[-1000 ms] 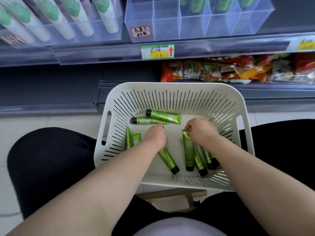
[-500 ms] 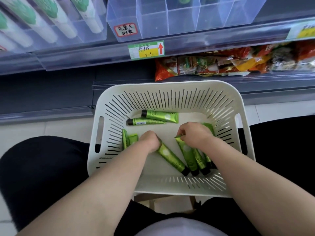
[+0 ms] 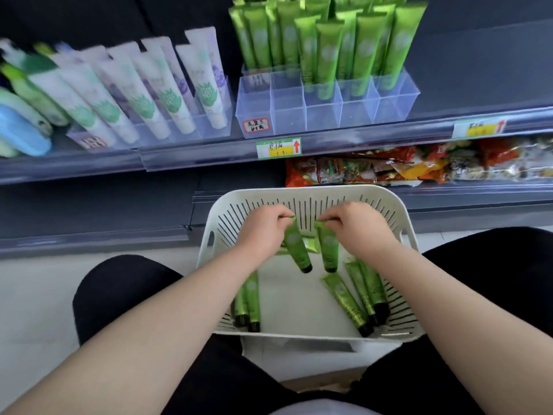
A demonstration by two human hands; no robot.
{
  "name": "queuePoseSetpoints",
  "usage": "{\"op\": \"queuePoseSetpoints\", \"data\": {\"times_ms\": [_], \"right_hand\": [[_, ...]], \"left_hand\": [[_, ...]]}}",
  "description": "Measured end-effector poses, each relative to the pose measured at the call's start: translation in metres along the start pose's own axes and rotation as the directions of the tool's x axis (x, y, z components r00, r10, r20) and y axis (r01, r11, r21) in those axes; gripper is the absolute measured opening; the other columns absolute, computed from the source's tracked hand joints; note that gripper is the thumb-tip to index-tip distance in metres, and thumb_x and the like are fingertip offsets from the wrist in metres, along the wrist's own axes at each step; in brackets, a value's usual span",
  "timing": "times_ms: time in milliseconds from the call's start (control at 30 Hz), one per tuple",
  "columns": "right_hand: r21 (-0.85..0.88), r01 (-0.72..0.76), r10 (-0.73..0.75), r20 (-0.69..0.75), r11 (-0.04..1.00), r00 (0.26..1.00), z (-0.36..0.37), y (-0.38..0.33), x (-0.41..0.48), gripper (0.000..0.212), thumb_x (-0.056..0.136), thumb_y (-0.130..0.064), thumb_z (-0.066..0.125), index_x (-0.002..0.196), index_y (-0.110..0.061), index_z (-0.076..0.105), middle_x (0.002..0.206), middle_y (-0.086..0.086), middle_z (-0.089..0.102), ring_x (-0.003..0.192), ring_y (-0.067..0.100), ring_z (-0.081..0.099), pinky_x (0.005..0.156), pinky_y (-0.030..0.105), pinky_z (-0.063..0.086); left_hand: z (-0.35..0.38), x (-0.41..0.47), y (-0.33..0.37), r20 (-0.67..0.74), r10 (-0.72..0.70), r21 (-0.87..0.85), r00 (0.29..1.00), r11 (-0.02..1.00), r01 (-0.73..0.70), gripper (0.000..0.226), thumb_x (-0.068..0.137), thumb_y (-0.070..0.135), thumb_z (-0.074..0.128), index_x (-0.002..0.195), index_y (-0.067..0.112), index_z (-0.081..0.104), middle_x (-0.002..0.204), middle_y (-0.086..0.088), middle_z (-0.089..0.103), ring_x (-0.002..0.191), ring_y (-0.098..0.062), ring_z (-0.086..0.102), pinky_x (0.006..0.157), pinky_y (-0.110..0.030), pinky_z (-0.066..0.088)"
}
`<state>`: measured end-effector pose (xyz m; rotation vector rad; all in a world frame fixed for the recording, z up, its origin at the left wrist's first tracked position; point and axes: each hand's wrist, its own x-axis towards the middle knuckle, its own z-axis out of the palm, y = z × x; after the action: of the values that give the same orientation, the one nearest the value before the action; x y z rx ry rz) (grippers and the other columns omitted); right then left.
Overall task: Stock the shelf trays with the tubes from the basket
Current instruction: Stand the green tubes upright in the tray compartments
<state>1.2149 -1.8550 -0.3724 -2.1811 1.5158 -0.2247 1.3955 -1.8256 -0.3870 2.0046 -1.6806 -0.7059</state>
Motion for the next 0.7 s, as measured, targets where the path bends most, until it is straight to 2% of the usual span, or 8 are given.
{"op": "queuePoseSetpoints", "data": {"times_ms": [67, 133, 233, 300, 400, 500, 700], "right_hand": [[-0.017, 0.062, -0.064, -0.135, 0.998, 0.989, -0.022, -0.008, -0.002, 0.024, 0.092, -0.021, 0.055, 0.107, -0.031, 0.071, 0.107, -0.001, 0.067, 0.106, 0.022, 0.055, 0.083, 0.035, 0.048], [-0.034, 0.109, -0.114, -0.281, 0.994, 0.953, -0.047, -0.017, 0.000, 0.024, 0.092, -0.021, 0.054, 0.106, -0.031, 0.071, 0.104, -0.001, 0.067, 0.105, 0.022, 0.054, 0.081, 0.037, 0.049], [-0.056, 0.176, -0.182, -0.467, 0.983, 0.866, -0.085, -0.033, 0.007, 0.022, 0.093, -0.021, 0.055, 0.106, -0.028, 0.071, 0.098, -0.003, 0.068, 0.097, 0.023, 0.054, 0.074, 0.036, 0.049], [-0.047, 0.200, -0.193, -0.549, 0.979, 0.813, -0.108, -0.042, 0.015, 0.021, 0.093, -0.021, 0.055, 0.105, -0.027, 0.072, 0.094, -0.002, 0.067, 0.094, 0.025, 0.054, 0.070, 0.036, 0.047], [-0.039, 0.216, -0.193, -0.620, 0.976, 0.761, -0.135, -0.050, 0.033, 0.021, 0.094, -0.023, 0.055, 0.105, -0.029, 0.071, 0.092, -0.003, 0.065, 0.095, 0.023, 0.052, 0.066, 0.031, 0.040], [-0.055, 0.211, -0.196, -0.643, 0.976, 0.741, -0.153, -0.056, 0.052, 0.022, 0.095, -0.022, 0.054, 0.106, -0.028, 0.071, 0.094, -0.003, 0.065, 0.097, 0.023, 0.051, 0.064, 0.029, 0.036], [-0.055, 0.206, -0.192, -0.646, 0.977, 0.738, -0.177, -0.060, 0.089, 0.024, 0.096, -0.021, 0.051, 0.107, -0.030, 0.069, 0.101, -0.005, 0.065, 0.101, 0.022, 0.049, 0.070, 0.032, 0.043]], "left_hand": [[-0.028, -0.001, 0.016, -0.085, 0.070, 0.004, 0.994, 0.998, -0.070, 0.018, 0.092, 0.019, 0.060, 0.104, 0.022, 0.074, 0.102, 0.005, 0.072, 0.092, -0.013, 0.063, 0.079, -0.021, 0.042], [-0.056, -0.001, 0.033, -0.174, 0.158, 0.017, 0.972, 0.987, -0.157, 0.019, 0.094, 0.019, 0.059, 0.105, 0.022, 0.073, 0.104, 0.007, 0.072, 0.097, -0.012, 0.062, 0.083, -0.020, 0.041], [-0.095, 0.005, 0.061, -0.306, 0.203, -0.034, 0.930, 0.974, -0.224, 0.020, 0.095, 0.016, 0.057, 0.106, 0.021, 0.073, 0.103, 0.005, 0.071, 0.098, -0.015, 0.063, 0.087, -0.028, 0.049], [-0.117, 0.014, 0.077, -0.396, 0.210, -0.072, 0.894, 0.964, -0.258, 0.020, 0.094, 0.013, 0.057, 0.104, 0.019, 0.074, 0.096, 0.006, 0.070, 0.094, -0.017, 0.064, 0.086, -0.032, 0.052], [-0.146, 0.039, 0.098, -0.527, 0.211, -0.054, 0.823, 0.958, -0.280, 0.021, 0.092, 0.010, 0.058, 0.102, 0.017, 0.075, 0.086, 0.009, 0.066, 0.086, -0.020, 0.066, 0.083, -0.032, 0.052], [-0.167, 0.074, 0.112, -0.584, 0.200, -0.013, 0.787, 0.967, -0.256, 0.024, 0.092, 0.010, 0.055, 0.105, 0.017, 0.074, 0.098, 0.001, 0.071, 0.092, -0.022, 0.065, 0.085, -0.030, 0.050], [-0.180, 0.152, 0.130, -0.630, 0.196, 0.068, 0.752, 0.978, -0.198, 0.026, 0.095, 0.013, 0.052, 0.111, 0.018, 0.072, 0.113, -0.003, 0.069, 0.110, -0.022, 0.057, 0.084, -0.020, 0.037]]}}
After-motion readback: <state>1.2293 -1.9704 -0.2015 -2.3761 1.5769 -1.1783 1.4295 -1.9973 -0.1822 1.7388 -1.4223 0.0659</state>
